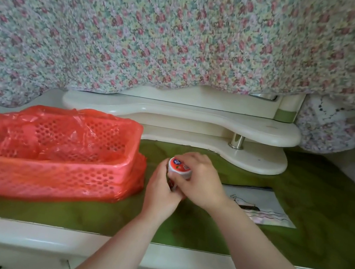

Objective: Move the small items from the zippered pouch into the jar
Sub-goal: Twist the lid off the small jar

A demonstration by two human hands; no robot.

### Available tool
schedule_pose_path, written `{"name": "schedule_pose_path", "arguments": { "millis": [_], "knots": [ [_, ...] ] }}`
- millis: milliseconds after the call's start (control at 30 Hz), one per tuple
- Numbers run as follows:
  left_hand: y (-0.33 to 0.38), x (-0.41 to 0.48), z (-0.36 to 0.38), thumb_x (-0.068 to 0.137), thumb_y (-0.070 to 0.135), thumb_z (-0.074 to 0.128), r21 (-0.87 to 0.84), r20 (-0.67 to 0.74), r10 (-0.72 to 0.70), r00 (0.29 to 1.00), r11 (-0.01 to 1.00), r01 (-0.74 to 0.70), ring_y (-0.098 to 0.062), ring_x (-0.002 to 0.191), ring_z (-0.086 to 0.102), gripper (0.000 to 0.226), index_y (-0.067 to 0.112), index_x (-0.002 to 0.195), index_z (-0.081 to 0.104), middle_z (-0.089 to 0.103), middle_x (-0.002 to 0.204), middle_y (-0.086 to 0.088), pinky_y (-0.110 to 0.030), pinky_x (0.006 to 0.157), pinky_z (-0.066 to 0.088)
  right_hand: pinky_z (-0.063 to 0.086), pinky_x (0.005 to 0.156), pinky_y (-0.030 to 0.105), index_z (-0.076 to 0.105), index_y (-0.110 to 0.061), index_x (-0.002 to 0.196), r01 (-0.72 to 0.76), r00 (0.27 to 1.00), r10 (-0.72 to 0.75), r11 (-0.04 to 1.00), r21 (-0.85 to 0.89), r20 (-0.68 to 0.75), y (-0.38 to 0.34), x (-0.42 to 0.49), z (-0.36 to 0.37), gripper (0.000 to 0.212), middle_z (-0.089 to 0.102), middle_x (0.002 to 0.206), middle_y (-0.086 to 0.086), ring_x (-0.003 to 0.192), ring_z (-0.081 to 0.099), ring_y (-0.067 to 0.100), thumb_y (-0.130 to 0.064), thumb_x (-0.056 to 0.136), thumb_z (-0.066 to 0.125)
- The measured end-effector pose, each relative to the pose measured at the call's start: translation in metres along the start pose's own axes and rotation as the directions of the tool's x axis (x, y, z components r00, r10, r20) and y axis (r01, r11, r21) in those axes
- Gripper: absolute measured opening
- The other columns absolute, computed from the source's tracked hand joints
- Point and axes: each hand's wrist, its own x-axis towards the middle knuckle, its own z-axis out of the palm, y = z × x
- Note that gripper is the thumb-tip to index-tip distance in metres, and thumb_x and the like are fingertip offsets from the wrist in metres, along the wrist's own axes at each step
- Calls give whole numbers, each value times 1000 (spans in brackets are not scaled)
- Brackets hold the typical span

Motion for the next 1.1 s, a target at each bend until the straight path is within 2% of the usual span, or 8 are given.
{"name": "schedule_pose_path", "arguments": {
  "millis": [33, 200, 567, 633, 733, 900, 1000, 1100],
  "knots": [
    [1, 0, -1, 68, 5, 69, -8, 13, -4, 1000, 1000, 5, -16, 104, 57, 56, 20, 118, 50, 59, 104, 7, -24, 86, 46, 37, 92, 26, 60, -15, 121, -3, 1000, 3, 1000, -9, -2, -2, -1, 0, 46, 60, 120, 6, 110, 48, 23, -33, 78, 66],
    [0, -2, -2, 65, 5, 68, -27, 41, -24, 999, 999, 25, -20, 97, 62, 58, 22, 118, 51, 67, 103, 1, -43, 85, 53, 37, 88, 25, 62, -17, 118, -17, 1000, 17, 999, -44, 0, -6, 1, -3, 41, 61, 116, 7, 109, 49, 23, -31, 79, 63],
    [2, -3, -3, 63, 17, 64, -38, 48, -18, 999, 999, 20, -21, 94, 65, 61, 26, 121, 50, 70, 102, -2, -42, 84, 54, 39, 88, 31, 69, -15, 110, -23, 999, 24, 997, -77, 21, -12, 3, -5, 32, 66, 110, 10, 107, 49, 29, -29, 82, 60],
    [1, -3, -3, 65, 10, 67, -44, 52, -19, 998, 999, 21, -22, 94, 65, 60, 26, 121, 51, 70, 102, -2, -43, 84, 54, 40, 89, 31, 67, -14, 112, -37, 999, 39, 997, -70, 31, -12, 5, -6, 35, 64, 111, 11, 110, 49, 28, -29, 81, 61],
    [-1, -2, -2, 64, 7, 68, -63, 46, -23, 999, 998, 26, -22, 95, 65, 63, 27, 121, 51, 69, 105, -1, -45, 84, 54, 41, 93, 33, 53, -11, 124, -49, 991, 67, 988, -145, 118, -13, 11, -11, 49, 54, 117, 13, 115, 46, 28, -32, 80, 57],
    [-3, 1, -2, 67, 8, 71, -50, 37, -37, 999, 998, 39, -20, 91, 65, 60, 22, 121, 51, 69, 99, -1, -33, 81, 53, 38, 90, 33, 55, -5, 115, 25, 965, 54, 955, -295, 255, -17, 19, -15, 46, 51, 111, 15, 110, 45, 30, -41, 87, 47],
    [-2, 1, -3, 66, 5, 72, -52, 39, -39, 998, 998, 41, -14, 86, 61, 60, 21, 121, 52, 66, 95, 3, -23, 76, 48, 35, 95, 34, 53, -3, 117, 58, 965, 29, 946, -320, 261, -17, 19, -13, 47, 50, 116, 16, 113, 42, 30, -40, 89, 45],
    [-2, 1, -3, 66, 5, 72, -50, 35, -25, 999, 998, 27, -14, 86, 60, 60, 20, 121, 52, 64, 93, 5, -24, 77, 47, 36, 96, 36, 51, -3, 119, 84, 972, 2, 930, -357, 234, -15, 18, -11, 48, 50, 117, 16, 114, 42, 30, -41, 89, 44]
  ]
}}
